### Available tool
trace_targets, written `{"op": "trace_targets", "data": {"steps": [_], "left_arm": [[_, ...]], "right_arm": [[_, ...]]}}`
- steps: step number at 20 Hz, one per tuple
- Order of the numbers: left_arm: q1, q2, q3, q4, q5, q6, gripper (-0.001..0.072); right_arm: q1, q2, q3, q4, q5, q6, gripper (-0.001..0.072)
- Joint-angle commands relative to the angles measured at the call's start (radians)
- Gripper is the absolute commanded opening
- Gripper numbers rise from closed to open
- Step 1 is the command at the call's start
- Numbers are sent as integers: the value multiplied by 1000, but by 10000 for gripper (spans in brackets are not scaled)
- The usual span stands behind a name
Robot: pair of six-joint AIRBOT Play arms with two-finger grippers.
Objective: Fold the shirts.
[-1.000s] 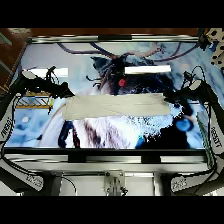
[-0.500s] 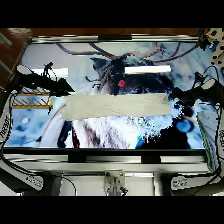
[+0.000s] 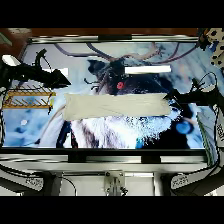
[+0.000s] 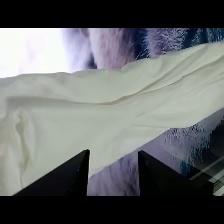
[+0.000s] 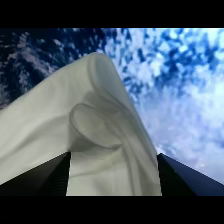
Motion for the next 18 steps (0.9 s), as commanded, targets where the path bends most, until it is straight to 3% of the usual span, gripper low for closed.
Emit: {"op": "trace_targets", "data": {"steps": [1,2,3,4,5,7,8,10,14,18], "left_arm": [[-1,30,2,0,9,7,367],[-1,32,2,-1,11,6,367],[-1,32,2,-1,13,6,360],[-1,32,2,-1,13,6,304],[-2,32,2,-4,14,6,295],[-13,32,2,-28,38,8,164],[-27,32,2,-58,57,23,90],[-76,31,2,-109,105,56,32],[-212,11,2,-109,197,55,32],[-359,-30,-3,-109,247,54,32]], "right_arm": [[29,-43,-2,4,25,-9,674],[40,-54,-2,8,43,-9,664],[47,-56,-2,11,56,-26,540],[49,-45,-2,14,68,-61,329],[49,-27,-2,15,78,-91,183],[41,37,-2,19,91,-144,70],[37,80,-2,32,93,-171,69],[37,175,-2,41,95,-192,69],[37,373,-2,101,151,-172,69],[37,536,-2,100,210,-59,69]]}}
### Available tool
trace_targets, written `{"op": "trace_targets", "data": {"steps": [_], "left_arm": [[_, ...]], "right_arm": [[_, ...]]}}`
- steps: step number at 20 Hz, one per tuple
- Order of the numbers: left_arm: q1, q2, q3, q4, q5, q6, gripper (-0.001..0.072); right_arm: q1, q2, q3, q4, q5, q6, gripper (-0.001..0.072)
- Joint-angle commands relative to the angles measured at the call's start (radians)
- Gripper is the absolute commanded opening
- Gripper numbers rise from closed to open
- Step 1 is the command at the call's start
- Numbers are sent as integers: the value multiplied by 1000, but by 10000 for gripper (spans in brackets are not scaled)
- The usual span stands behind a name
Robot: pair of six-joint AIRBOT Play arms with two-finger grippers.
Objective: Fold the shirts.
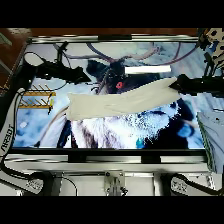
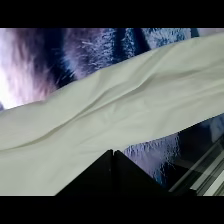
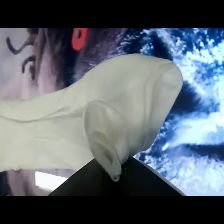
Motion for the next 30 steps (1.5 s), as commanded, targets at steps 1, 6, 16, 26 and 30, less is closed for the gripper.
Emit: {"op": "trace_targets", "data": {"steps": [1,6,16,26,30], "left_arm": [[-137,-43,-2,-6,53,2,32],[-318,-129,-2,-47,102,-9,32],[-526,-267,-1,-224,440,-165,31],[-330,-82,6,220,147,-273,28],[-197,173,7,420,108,-308,28]], "right_arm": [[-1,146,1,18,52,91,69],[-1,289,1,18,87,186,69],[-1,443,1,142,145,270,69],[77,381,1,105,15,192,69],[300,228,1,19,-150,159,69]]}}
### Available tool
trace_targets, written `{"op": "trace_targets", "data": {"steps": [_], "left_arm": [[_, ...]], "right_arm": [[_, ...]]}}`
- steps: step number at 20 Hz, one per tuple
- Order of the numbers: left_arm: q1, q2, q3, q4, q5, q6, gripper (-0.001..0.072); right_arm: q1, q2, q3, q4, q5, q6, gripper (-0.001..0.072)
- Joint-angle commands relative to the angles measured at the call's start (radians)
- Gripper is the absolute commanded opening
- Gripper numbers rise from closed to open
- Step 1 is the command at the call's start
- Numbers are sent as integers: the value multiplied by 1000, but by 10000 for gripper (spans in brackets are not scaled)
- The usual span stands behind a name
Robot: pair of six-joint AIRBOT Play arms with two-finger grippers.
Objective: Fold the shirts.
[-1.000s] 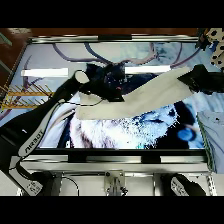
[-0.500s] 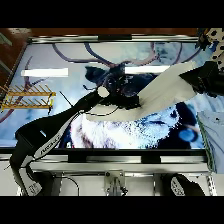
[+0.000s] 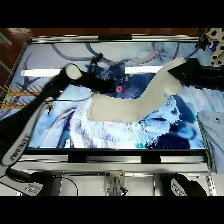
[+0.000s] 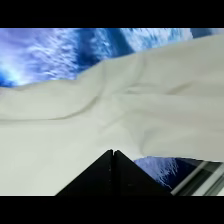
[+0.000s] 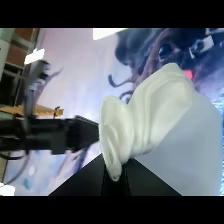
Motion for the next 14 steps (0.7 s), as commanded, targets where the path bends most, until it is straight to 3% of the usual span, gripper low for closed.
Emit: {"op": "trace_targets", "data": {"steps": [1,5,8,14], "left_arm": [[134,220,1,202,-55,-41,29],[348,446,1,203,-56,-41,30],[470,556,1,203,-111,-40,30],[534,614,-2,219,-215,-26,30]], "right_arm": [[181,-132,0,-50,-174,-29,69],[410,-328,0,-14,-378,-37,69],[529,-449,0,122,-480,-120,70],[626,-562,0,290,-550,-187,69]]}}
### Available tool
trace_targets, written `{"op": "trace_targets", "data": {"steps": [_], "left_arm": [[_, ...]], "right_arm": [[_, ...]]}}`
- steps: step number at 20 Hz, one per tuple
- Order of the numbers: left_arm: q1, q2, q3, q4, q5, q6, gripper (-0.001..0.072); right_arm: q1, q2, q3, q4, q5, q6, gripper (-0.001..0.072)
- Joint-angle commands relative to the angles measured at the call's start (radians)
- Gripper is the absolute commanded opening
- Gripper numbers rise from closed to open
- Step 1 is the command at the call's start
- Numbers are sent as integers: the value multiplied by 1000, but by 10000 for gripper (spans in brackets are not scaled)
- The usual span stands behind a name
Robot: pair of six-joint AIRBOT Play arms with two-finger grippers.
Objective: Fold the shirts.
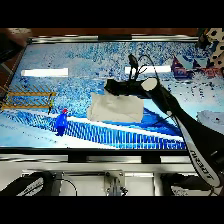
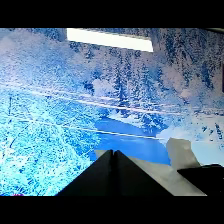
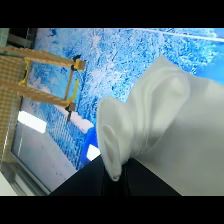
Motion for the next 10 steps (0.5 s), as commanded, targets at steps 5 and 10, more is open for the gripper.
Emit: {"op": "trace_targets", "data": {"steps": [5,10], "left_arm": [[22,28,-46,8,-39,7,30],[15,27,-81,9,-30,7,30]], "right_arm": [[58,-51,2,132,-113,-32,69],[72,-101,2,158,-65,29,100]]}}
